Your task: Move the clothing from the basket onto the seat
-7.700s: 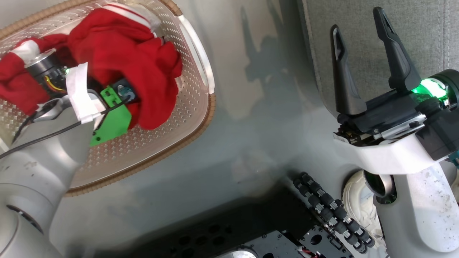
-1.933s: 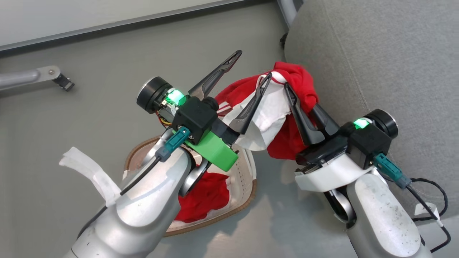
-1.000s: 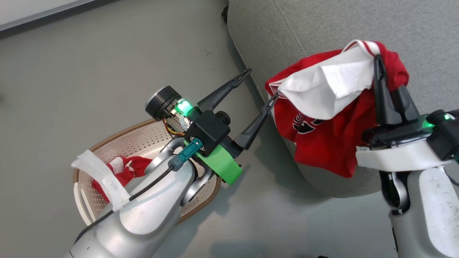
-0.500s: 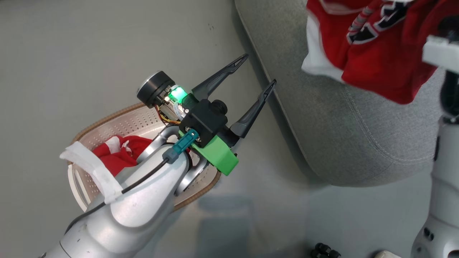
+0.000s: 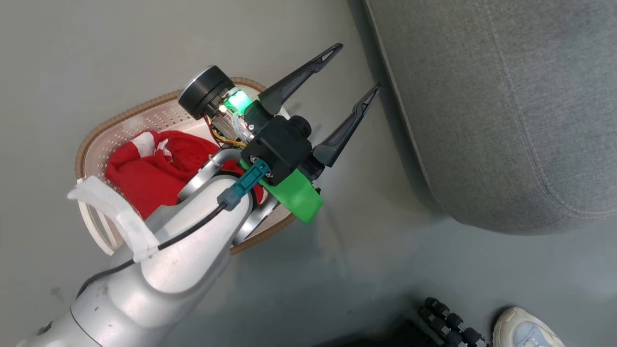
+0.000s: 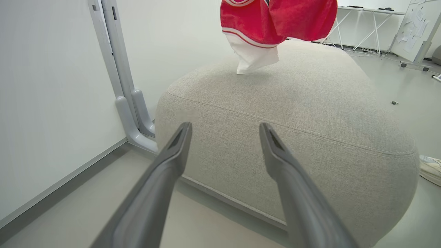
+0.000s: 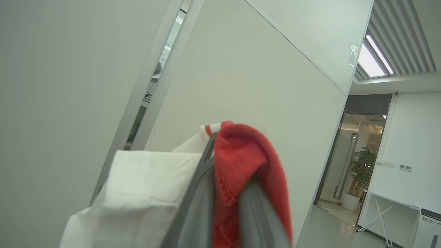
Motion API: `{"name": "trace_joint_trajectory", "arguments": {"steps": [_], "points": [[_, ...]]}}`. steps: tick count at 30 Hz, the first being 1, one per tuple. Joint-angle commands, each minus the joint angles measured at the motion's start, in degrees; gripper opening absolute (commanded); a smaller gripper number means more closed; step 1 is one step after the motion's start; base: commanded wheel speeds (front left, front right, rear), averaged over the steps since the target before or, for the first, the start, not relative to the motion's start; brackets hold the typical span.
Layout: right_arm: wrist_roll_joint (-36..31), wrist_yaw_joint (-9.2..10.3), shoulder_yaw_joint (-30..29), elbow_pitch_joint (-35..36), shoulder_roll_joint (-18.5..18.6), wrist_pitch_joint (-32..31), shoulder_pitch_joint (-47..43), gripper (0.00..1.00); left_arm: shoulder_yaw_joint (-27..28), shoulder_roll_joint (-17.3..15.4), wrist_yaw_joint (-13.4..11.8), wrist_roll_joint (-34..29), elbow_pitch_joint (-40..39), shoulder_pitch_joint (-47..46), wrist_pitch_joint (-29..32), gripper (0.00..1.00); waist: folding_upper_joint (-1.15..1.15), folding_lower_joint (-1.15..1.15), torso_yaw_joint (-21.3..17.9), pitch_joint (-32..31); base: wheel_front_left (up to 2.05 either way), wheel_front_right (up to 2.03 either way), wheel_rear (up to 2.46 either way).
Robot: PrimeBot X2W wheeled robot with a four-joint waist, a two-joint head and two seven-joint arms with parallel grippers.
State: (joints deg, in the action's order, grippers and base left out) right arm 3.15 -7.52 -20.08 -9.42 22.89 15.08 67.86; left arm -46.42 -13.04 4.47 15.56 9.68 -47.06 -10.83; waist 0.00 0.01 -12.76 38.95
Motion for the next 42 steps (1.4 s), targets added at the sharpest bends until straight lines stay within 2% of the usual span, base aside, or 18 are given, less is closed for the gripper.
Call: {"name": "trace_joint_trajectory", "arguments": {"steps": [1, 8, 18, 21, 25, 26, 27, 28, 42], "points": [[0.9, 0.06, -0.7, -1.4, 0.6, 0.1, 1.3, 0.00, 0.1, -0.4, -0.1, -0.4, -0.2, -1.2, 0.0, 1.00, 0.00, -0.01, 0.9, 2.7, 0.00, 0.00, 0.00], [-0.3, 0.06, -0.9, -10.0, 0.5, 0.1, 0.7, 0.00, -0.5, -0.3, 0.0, -0.7, -0.5, -2.6, 0.0, 1.00, 0.00, -0.01, 1.4, 5.0, 0.00, 0.00, 0.00], [-3.0, 0.06, -5.7, -28.3, 0.7, 0.1, -4.1, 0.00, -0.7, -0.1, -0.4, -0.4, -0.5, -3.4, -0.8, 1.00, 0.00, -0.01, 3.1, 6.6, 0.00, 0.00, 0.00], [-2.9, 0.06, -6.2, -31.3, 0.7, 0.1, -4.7, 0.00, -0.8, -0.4, -0.5, -0.3, -0.3, -3.1, -0.9, 1.00, 0.00, -0.01, 3.1, 6.7, 0.00, 0.00, 0.00], [-2.0, 0.06, -5.8, -30.6, -0.1, 0.1, -5.7, 0.00, -0.6, -1.1, -0.7, 0.2, 0.2, -2.7, -1.2, 1.00, 0.00, -0.01, 2.7, 5.9, 0.00, 0.00, 0.00], [-1.6, 0.06, -5.7, -30.1, -0.5, 0.1, -5.9, 0.11, -0.5, -1.2, -0.9, 0.2, 0.3, -2.5, -1.4, 1.00, 0.00, -0.01, 2.6, 5.5, 0.00, 0.00, 0.00], [-1.2, 0.06, -5.4, -29.5, -0.6, 0.1, -6.5, 0.58, -0.4, -1.3, -1.0, 0.4, 0.4, -2.3, -1.4, 1.00, 0.00, -0.01, 2.5, 5.0, 0.00, 0.00, 0.00], [-0.9, 0.06, -5.2, -28.8, -0.8, 0.1, -7.0, 1.00, -0.4, -1.3, -1.0, 0.4, 0.5, -2.1, -1.6, 1.00, 0.00, -0.01, 2.5, 4.5, 0.00, 0.00, 0.00], [1.5, 0.06, -1.7, -9.3, -5.1, 0.1, -27.7, 1.00, 2.0, 0.7, -3.1, 3.8, 3.5, 3.3, -4.1, 1.00, 0.00, -0.01, 4.5, -7.7, 0.00, 0.00, 0.00]]}}
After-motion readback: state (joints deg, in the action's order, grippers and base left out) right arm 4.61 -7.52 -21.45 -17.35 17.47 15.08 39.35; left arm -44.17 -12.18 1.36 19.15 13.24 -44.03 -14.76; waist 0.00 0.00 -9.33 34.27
